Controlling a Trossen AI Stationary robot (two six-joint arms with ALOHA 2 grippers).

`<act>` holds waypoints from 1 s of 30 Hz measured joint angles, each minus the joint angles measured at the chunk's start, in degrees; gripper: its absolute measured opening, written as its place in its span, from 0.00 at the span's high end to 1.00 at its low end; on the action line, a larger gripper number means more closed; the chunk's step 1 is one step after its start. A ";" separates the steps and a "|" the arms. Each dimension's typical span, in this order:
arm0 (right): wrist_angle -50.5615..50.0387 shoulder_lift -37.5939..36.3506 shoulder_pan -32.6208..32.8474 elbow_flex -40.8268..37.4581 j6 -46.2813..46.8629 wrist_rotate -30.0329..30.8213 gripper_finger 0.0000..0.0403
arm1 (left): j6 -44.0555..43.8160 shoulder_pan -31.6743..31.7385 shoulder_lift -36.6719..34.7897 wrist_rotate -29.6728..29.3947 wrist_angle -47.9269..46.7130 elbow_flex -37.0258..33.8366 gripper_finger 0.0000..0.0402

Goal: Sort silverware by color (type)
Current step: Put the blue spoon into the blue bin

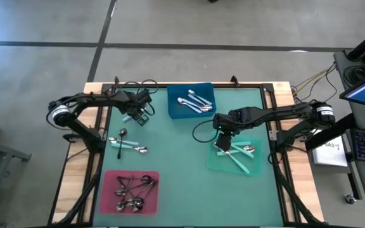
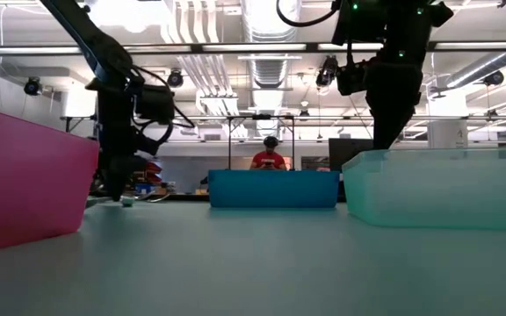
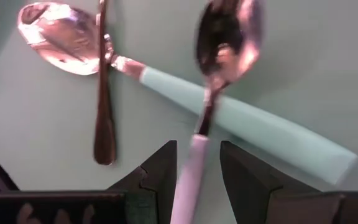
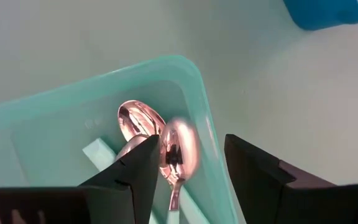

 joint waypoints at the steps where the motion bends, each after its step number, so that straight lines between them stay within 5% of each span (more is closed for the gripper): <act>1: 0.01 0.00 0.00 0.00 -0.27 0.01 0.57 | 0.20 0.50 0.19 0.05 -0.03 0.00 0.73; 9: 0.22 0.00 0.00 0.00 -2.07 0.02 0.58 | 0.36 4.00 4.68 5.33 -0.26 0.28 0.75; 14: 0.21 0.00 0.11 0.00 -1.86 0.02 0.58 | 1.68 3.96 4.44 6.11 0.03 0.11 0.90; 23: 0.20 0.00 0.11 0.00 0.27 0.02 0.60 | 1.46 4.16 -3.76 6.67 -1.12 -0.34 0.95; 30: 9.42 0.00 0.11 -0.02 0.01 0.48 0.63 | -3.46 1.99 -13.20 17.72 6.34 -0.35 0.95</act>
